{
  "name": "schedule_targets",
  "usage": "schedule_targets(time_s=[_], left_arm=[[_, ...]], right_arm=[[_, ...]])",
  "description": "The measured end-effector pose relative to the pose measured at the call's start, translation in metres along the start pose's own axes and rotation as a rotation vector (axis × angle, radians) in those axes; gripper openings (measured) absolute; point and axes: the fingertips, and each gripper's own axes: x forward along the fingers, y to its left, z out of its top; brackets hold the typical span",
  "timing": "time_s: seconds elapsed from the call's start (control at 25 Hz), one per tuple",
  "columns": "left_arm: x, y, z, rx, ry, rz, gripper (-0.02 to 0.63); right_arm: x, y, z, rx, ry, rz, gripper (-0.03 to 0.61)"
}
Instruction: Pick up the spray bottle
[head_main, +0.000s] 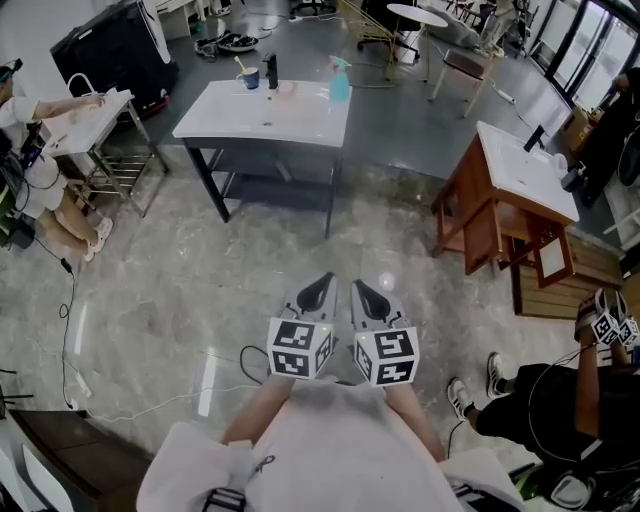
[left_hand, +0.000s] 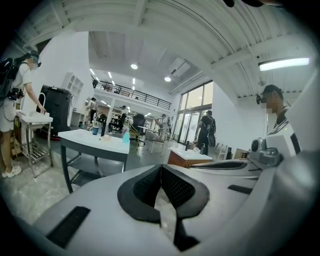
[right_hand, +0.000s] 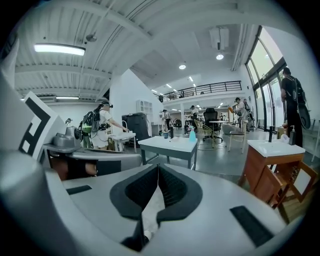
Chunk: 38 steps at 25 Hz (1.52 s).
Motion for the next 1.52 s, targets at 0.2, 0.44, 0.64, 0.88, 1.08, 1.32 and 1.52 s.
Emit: schedule_targets(time_s=[0.2, 0.44, 0.64, 0.88, 1.08, 1.32, 1.52], left_arm=[[0.019, 0.020, 0.002, -0.003, 0.023, 0.004, 0.026], [0.044, 0.054, 0.015, -0.024, 0.032, 0.011, 0.026], [0.070, 0.081, 0.021, -0.028, 0.047, 0.002, 0.026], [0.100, 0.110, 0.030, -0.021, 0.072, -0.021, 0.026], [0.123, 0.134, 0.039, -0.001, 0.092, -0.059, 0.026], [0.139, 0.168, 0.048, -0.034, 0.114, -0.091, 0.026], [0.153, 0.186, 0.048, -0.021, 0.130, -0.125, 0.026]], right_arm=[[0.027, -0.006, -0.001, -0.004, 0.029, 0.003, 0.028], [0.067, -0.010, 0.005, -0.005, 0.059, 0.012, 0.028], [0.104, -0.015, 0.007, -0.002, 0.086, 0.009, 0.028], [0.142, -0.028, 0.011, 0.031, 0.110, -0.022, 0.028], [0.176, -0.033, 0.017, 0.060, 0.118, -0.055, 0.028], [0.211, -0.027, 0.025, 0.069, 0.133, -0.075, 0.028], [0.234, -0.026, 0.027, 0.076, 0.146, -0.103, 0.028]])
